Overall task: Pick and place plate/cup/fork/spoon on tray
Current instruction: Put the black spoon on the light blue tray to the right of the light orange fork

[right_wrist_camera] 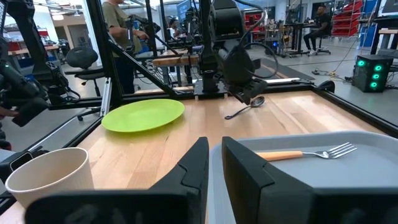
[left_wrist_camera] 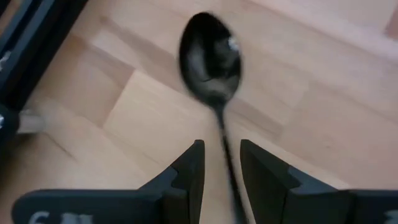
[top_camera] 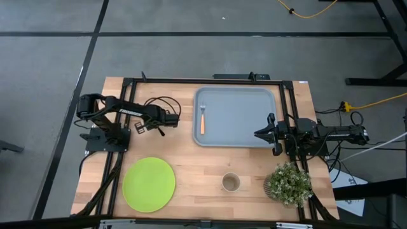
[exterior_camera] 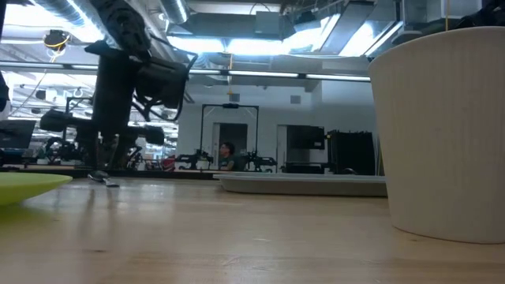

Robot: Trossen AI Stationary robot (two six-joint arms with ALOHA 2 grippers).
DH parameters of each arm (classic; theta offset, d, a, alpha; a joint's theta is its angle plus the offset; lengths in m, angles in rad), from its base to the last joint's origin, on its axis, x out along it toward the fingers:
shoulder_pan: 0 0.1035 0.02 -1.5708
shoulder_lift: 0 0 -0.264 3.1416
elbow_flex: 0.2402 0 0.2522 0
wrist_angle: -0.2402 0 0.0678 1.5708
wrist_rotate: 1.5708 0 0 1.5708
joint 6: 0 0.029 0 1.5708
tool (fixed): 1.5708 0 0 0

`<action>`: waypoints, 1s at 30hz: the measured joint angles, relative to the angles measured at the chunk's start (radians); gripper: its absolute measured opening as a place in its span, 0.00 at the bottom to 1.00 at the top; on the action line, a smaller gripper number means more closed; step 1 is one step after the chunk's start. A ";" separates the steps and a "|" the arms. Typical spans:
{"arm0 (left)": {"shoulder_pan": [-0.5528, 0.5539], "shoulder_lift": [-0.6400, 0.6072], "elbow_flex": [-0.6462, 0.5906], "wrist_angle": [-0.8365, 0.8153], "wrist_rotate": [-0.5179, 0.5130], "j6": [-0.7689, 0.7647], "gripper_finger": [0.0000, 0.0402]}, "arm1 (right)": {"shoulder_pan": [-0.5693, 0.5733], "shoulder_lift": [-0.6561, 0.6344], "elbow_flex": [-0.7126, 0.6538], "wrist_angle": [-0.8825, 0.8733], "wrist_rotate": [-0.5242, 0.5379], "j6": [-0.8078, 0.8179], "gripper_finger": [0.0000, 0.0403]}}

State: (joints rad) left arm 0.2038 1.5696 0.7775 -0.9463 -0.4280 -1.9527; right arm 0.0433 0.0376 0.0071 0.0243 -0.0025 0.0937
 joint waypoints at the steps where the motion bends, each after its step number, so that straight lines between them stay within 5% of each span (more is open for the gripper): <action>1: 0.004 0.000 0.004 0.001 0.001 0.000 0.24 | 0.000 0.000 0.000 0.000 0.000 0.000 0.13; 30: 0.021 0.001 -0.056 0.102 0.014 -0.083 0.24 | 0.000 0.000 0.000 0.000 -0.001 0.002 0.13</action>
State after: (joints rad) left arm 0.2245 1.5707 0.7220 -0.8440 -0.4142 -2.0356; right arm 0.0433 0.0376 0.0071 0.0244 -0.0036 0.0959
